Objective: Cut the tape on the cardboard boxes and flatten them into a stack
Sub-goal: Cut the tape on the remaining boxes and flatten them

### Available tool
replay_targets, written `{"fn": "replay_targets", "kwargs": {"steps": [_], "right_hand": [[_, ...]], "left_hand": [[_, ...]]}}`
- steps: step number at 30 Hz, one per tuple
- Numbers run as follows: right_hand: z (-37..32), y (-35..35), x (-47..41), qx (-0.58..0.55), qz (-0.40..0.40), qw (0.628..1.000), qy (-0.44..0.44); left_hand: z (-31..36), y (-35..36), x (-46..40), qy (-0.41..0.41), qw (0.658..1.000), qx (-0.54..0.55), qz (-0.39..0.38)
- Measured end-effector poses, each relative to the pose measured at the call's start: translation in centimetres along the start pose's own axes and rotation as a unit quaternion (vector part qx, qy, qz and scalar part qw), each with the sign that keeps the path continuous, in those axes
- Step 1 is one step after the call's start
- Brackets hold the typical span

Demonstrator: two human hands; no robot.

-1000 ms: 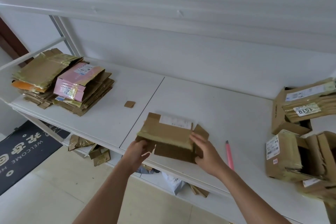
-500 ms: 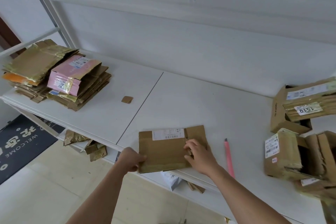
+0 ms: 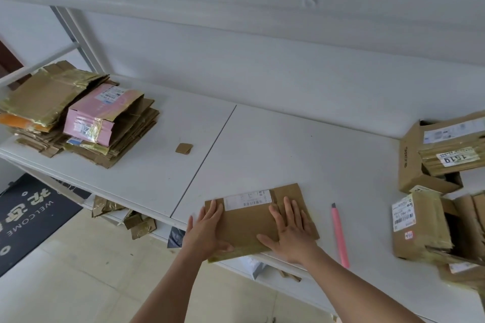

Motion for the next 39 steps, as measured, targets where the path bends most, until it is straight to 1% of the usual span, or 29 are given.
{"fn": "replay_targets", "kwargs": {"steps": [3, 5, 7, 9, 10, 12, 15, 17, 19, 21, 23, 26, 28, 30, 31, 33, 35, 37, 38, 39], "right_hand": [[-0.1, -0.4, -0.4, 0.023, -0.02, 0.999, 0.012], [-0.1, -1.2, -1.3, 0.032, -0.046, 0.998, 0.025], [-0.3, -2.4, -2.0, -0.009, -0.072, 0.997, 0.023], [-0.4, -4.1, -2.1, -0.055, -0.063, 0.996, 0.008], [-0.1, -5.1, -1.7, -0.07, -0.036, 0.997, 0.003], [1.6, -7.3, -0.7, -0.086, 0.047, 0.995, 0.011], [5.7, -9.5, 2.2, -0.064, 0.15, 0.984, 0.069], [8.8, -11.0, 4.8, -0.054, 0.236, 0.962, 0.13], [12.1, -12.4, 7.8, -0.042, 0.314, 0.929, 0.191], [15.5, -13.0, 10.5, -0.017, 0.347, 0.904, 0.249], [18.5, -13.3, 12.7, 0.003, 0.364, 0.881, 0.301], [21.5, -12.9, 14.5, 0.009, 0.378, 0.857, 0.351], [22.0, -12.6, 14.7, 0.015, 0.383, 0.86, 0.338], [21.9, -12.1, 14.5, -0.001, 0.367, 0.875, 0.314], [21.8, -11.9, 14.5, -0.014, 0.369, 0.878, 0.305], [21.2, -12.7, 14.7, -0.041, 0.398, 0.87, 0.288], [19.8, -14.5, 15.0, -0.074, 0.452, 0.853, 0.249], [18.3, -16.3, 15.1, -0.148, 0.494, 0.838, 0.177], [17.6, -17.0, 15.0, -0.212, 0.505, 0.825, 0.137], [17.2, -17.4, 14.8, -0.304, 0.499, 0.805, 0.104]], "left_hand": [[0.0, -0.3, -0.1, -0.009, 0.999, -0.053, 0.008], [0.4, -1.0, -0.4, -0.021, 0.996, -0.073, 0.04], [0.7, -1.9, -0.4, -0.035, 0.993, -0.074, 0.089], [0.9, -2.2, -0.5, -0.027, 0.992, -0.066, 0.1], [1.2, -2.2, -0.8, -0.013, 0.993, -0.065, 0.094], [2.5, -2.6, -1.5, 0.012, 0.994, -0.065, 0.084], [6.6, -3.6, -2.8, 0.049, 0.992, -0.07, 0.091], [10.8, -4.2, -3.2, 0.084, 0.99, -0.054, 0.096], [15.2, -3.9, -3.3, 0.119, 0.989, -0.034, 0.086], [19.0, -2.6, -3.2, 0.153, 0.986, -0.017, 0.068], [21.9, -1.3, -3.0, 0.184, 0.982, -0.009, 0.05], [24.5, 0.7, -2.0, 0.185, 0.983, -0.005, -0.007], [25.5, 1.5, -1.6, 0.192, 0.981, -0.013, -0.025], [25.9, 2.0, -1.5, 0.19, 0.981, -0.009, -0.034], [26.0, 2.0, -1.4, 0.187, 0.982, -0.003, -0.038], [26.2, 1.7, -1.2, 0.188, 0.981, 0.019, -0.036], [25.9, 0.8, -1.2, 0.166, 0.983, 0.077, -0.024], [25.1, 0.0, -1.5, 0.117, 0.98, 0.16, -0.018], [24.6, -0.4, -1.5, 0.09, 0.973, 0.21, -0.017], [24.0, -0.8, -1.5, 0.062, 0.962, 0.265, -0.017]]}}
Point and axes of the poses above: each hand's wrist, its own x-axis away from the middle knuckle, its own y-axis out of the palm, z = x × y, the point moved 8 cm from there along -x, towards the middle knuckle, and after that the axes turned 7 degrees about z, right-handed, at the moved point
